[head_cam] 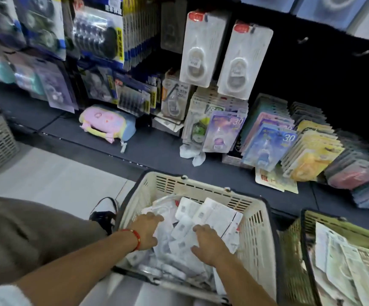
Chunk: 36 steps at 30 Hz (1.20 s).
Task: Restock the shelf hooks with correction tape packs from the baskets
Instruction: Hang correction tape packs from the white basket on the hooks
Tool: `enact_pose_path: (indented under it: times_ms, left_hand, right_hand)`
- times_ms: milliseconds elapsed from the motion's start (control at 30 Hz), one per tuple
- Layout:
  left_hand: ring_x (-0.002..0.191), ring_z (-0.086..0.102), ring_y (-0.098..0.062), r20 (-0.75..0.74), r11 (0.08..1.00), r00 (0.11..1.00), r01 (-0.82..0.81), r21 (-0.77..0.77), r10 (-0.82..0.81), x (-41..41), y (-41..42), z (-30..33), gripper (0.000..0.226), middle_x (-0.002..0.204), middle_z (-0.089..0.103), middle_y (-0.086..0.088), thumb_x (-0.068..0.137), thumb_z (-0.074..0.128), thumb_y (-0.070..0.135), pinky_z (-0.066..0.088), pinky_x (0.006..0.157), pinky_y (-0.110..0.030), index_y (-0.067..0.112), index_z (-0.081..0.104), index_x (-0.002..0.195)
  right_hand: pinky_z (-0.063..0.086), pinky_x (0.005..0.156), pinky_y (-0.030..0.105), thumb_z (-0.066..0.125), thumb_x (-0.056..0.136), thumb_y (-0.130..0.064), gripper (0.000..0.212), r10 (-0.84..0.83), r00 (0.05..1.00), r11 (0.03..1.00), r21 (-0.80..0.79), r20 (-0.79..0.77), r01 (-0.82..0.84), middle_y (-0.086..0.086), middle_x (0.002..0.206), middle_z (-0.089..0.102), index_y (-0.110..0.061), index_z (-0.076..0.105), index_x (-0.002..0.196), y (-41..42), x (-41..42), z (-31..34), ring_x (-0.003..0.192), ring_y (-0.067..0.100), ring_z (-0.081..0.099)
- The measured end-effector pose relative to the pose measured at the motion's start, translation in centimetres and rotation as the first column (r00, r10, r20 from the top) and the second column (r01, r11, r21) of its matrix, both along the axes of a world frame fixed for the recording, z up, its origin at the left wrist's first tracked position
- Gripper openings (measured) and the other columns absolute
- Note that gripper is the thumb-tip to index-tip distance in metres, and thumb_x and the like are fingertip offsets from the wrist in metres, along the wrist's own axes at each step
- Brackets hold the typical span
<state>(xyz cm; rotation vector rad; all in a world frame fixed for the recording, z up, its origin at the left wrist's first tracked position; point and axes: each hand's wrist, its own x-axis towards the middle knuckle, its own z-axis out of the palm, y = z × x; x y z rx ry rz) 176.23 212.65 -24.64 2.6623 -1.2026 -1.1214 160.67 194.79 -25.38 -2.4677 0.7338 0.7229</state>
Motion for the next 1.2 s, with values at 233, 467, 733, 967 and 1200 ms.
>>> enact_pose_path:
  times_ms: [233,467,733,967,1200]
  left_hand:
    - [0.132,0.054,-0.03,-0.035,0.912,0.932,-0.359,-0.199,0.36,-1.4,-0.6,-1.0,0.062,0.142,0.056,-0.014,0.092,0.061,0.006,0.045,0.105,-0.031,0.013,0.043,0.151]
    - [0.11,0.069,-0.038,-0.318,0.685,0.768,-0.641,-0.346,0.557,-1.6,0.1,-1.3,0.029,0.108,0.076,-0.02,0.088,0.062,-0.011,0.055,0.095,-0.037,0.0,0.077,0.11]
    - [0.106,0.068,-0.025,-0.52,0.398,0.617,-0.783,-0.477,0.591,1.2,-0.1,2.2,0.014,0.107,0.074,-0.001,0.1,0.068,0.016,0.058,0.094,-0.042,0.021,0.076,0.109]
    - [0.105,0.072,-0.035,-0.689,0.292,0.483,-0.875,-0.385,0.541,0.4,-1.0,3.1,0.015,0.112,0.075,-0.011,0.101,0.068,0.019,0.06,0.093,-0.056,0.021,0.074,0.114]
    - [0.111,0.069,-0.037,-0.828,0.282,0.325,-0.936,-0.211,0.457,-0.3,-1.8,3.9,0.023,0.117,0.075,-0.015,0.103,0.064,0.03,0.054,0.102,-0.055,0.017,0.072,0.12]
  right_hand:
    - [0.041,0.112,0.038,0.073,0.094,-0.027,0.087,-0.248,0.963,0.968,-0.005,0.106,0.25,0.011,0.15,0.037,-0.02,0.018,0.162,2.4,-1.6,-4.0,0.137,0.029,0.046]
    - [0.037,0.075,0.026,0.069,0.098,-0.018,0.003,-0.306,0.936,0.948,0.148,0.174,0.282,-0.008,0.085,0.057,-0.021,0.068,0.099,1.1,-1.5,-5.0,0.091,0.019,0.057]
    - [0.058,0.084,0.038,0.066,0.103,-0.022,0.025,-0.725,0.607,0.677,0.497,0.324,0.543,0.006,0.126,0.069,-0.011,0.066,0.126,-3.1,-2.0,-0.5,0.11,0.023,0.066]
    - [0.06,0.073,0.035,0.062,0.105,-0.021,0.009,-0.746,0.455,0.666,0.552,0.487,0.502,-0.002,0.104,0.078,-0.022,0.07,0.108,-4.7,-1.9,4.3,0.091,0.018,0.074]
    - [0.062,0.086,0.049,0.055,0.107,-0.041,0.033,-0.921,0.199,0.386,0.855,0.336,0.346,0.01,0.109,0.072,-0.019,0.077,0.099,-4.4,-2.0,8.2,0.103,0.029,0.074]
